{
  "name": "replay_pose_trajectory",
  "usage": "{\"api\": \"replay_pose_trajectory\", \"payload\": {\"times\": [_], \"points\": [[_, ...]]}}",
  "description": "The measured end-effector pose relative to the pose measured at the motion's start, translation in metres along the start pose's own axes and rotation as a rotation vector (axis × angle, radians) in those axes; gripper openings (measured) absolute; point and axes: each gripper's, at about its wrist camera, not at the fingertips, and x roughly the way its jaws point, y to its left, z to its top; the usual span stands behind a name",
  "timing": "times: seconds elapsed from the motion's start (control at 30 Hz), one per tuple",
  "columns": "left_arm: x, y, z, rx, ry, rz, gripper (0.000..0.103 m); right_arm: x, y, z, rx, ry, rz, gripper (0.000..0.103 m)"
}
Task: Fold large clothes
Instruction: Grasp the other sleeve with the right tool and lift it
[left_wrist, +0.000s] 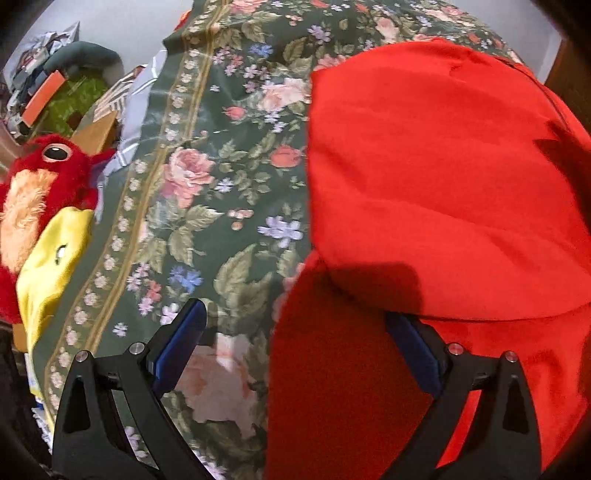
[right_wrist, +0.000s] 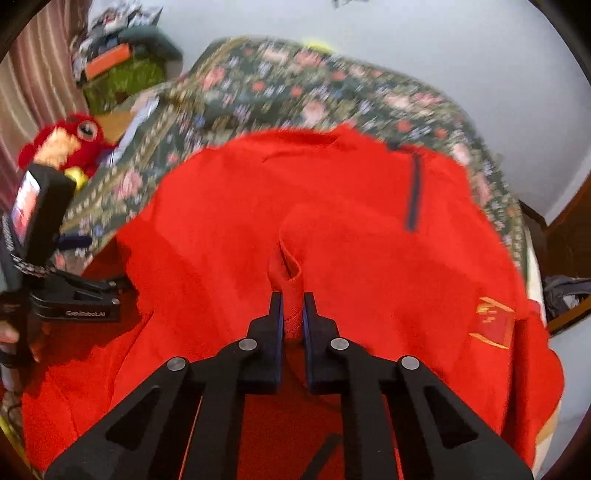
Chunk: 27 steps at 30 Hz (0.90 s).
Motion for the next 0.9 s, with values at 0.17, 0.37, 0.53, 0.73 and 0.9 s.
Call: {"api": "replay_pose_trajectory", "payload": {"times": [0.17,0.37,0.53,0.73,0.9], "points": [[-0.005,0.013,0.003,-0.030,-0.005,0.056,0.099,-0.057,-0.049,0.006,0.116,-0.116,-0.030,0.007],[-0.031,0.025,0.008,-0.101,-0.016,0.051,0.099,-0.105,-0.109,-0.004,0.242,-0.181,-0.079,0.007],[-0.059,0.013,0.008,-0.082,-0.048,0.059,0.099,-0.108,-0.145,-0.034,0.320,-0.127,-0.082,0.007],[-0.089,-0.022,0.000,0.002,-0.090,0.077,0.099,-0.082,-0.176,-0.080,0.404,0.016,-0.005,0.010],[-0.109,-0.057,-0.005,0.074,-0.118,0.071,0.099,-0.073,-0.196,-0.110,0.437,0.087,0.040,0.011]]}}
